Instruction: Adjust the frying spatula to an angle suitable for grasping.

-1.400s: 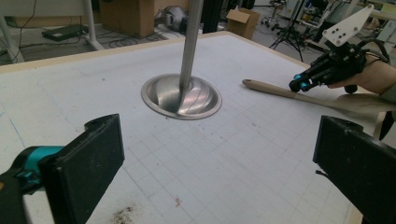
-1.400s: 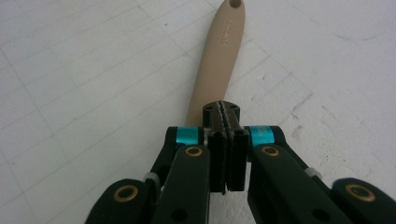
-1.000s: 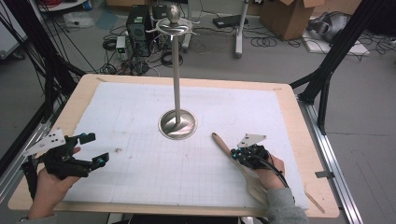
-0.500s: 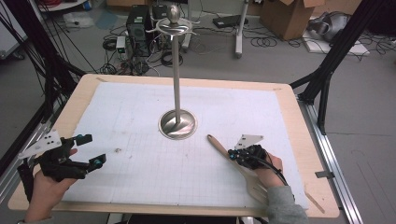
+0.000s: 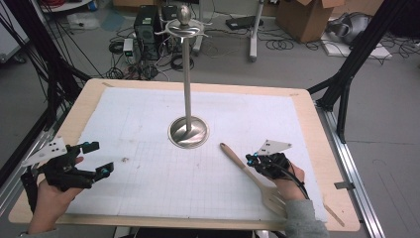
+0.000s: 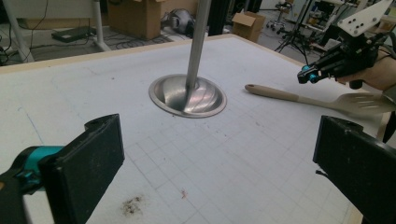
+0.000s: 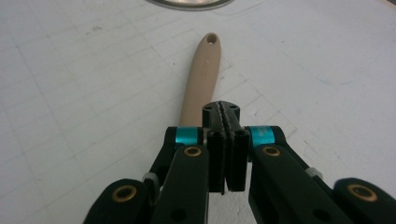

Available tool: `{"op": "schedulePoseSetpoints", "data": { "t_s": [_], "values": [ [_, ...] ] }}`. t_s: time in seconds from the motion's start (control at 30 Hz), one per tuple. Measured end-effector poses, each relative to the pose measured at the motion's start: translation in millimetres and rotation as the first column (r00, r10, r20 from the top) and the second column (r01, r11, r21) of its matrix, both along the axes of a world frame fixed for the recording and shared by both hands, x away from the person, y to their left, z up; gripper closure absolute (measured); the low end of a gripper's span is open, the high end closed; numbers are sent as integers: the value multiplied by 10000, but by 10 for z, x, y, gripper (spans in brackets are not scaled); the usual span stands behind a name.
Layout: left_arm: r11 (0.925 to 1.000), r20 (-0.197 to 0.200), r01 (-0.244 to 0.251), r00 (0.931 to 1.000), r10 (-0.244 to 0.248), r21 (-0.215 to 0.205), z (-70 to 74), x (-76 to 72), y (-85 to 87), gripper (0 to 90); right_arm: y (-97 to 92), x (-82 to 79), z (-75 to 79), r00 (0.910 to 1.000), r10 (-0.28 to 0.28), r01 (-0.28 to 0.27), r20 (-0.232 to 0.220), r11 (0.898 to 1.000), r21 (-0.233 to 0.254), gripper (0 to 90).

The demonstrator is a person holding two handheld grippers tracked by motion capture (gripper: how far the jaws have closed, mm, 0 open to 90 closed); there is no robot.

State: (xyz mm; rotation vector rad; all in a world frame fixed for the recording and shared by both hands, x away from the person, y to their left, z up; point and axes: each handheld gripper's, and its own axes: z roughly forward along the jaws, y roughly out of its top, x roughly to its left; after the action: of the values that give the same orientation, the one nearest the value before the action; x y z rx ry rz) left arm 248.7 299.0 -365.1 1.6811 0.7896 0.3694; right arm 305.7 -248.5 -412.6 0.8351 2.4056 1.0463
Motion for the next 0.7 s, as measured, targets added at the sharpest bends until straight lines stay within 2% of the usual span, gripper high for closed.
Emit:
{"op": "schedulePoseSetpoints", "data": {
  "t_s": [0.17, 0.27, 0.33, 0.43, 0.5, 0.6, 0.7],
  "values": [
    [9999, -10, 133, 9999, -134, -38, 4, 32, -31, 24, -42, -53, 72, 9997, -228, 228, -4, 9995, 236, 788],
    [9998, 20, 192, 9998, -192, -78, 11, 53, -44, 24, -50, -90, 111, 9996, -276, 274, 59, 9994, 200, 718],
    [9997, 34, 232, 9997, -232, -123, 19, 73, -59, 24, -66, -111, 132, 9995, -309, 307, 102, 9994, 159, 636],
    [9994, 30, 323, 9995, -322, -159, 19, 102, -84, 24, -98, -129, 148, 9986, -516, 513, 80, 9983, 287, 561],
    [9993, 17, 351, 9994, -351, -129, 14, 115, -97, 24, -125, -142, 169, 9978, -659, 658, -4, 9962, 578, 512],
    [9993, -21, 351, 9994, -351, -130, 7, 123, -105, 24, -160, -163, 223, 9955, -945, 931, 98, 9913, 928, 431],
    [9994, -25, 324, 9995, -324, -119, 7, 123, -94, 24, -177, -180, 280, 9954, -958, 941, 41, 9844, 1486, 311]
  ]
}}
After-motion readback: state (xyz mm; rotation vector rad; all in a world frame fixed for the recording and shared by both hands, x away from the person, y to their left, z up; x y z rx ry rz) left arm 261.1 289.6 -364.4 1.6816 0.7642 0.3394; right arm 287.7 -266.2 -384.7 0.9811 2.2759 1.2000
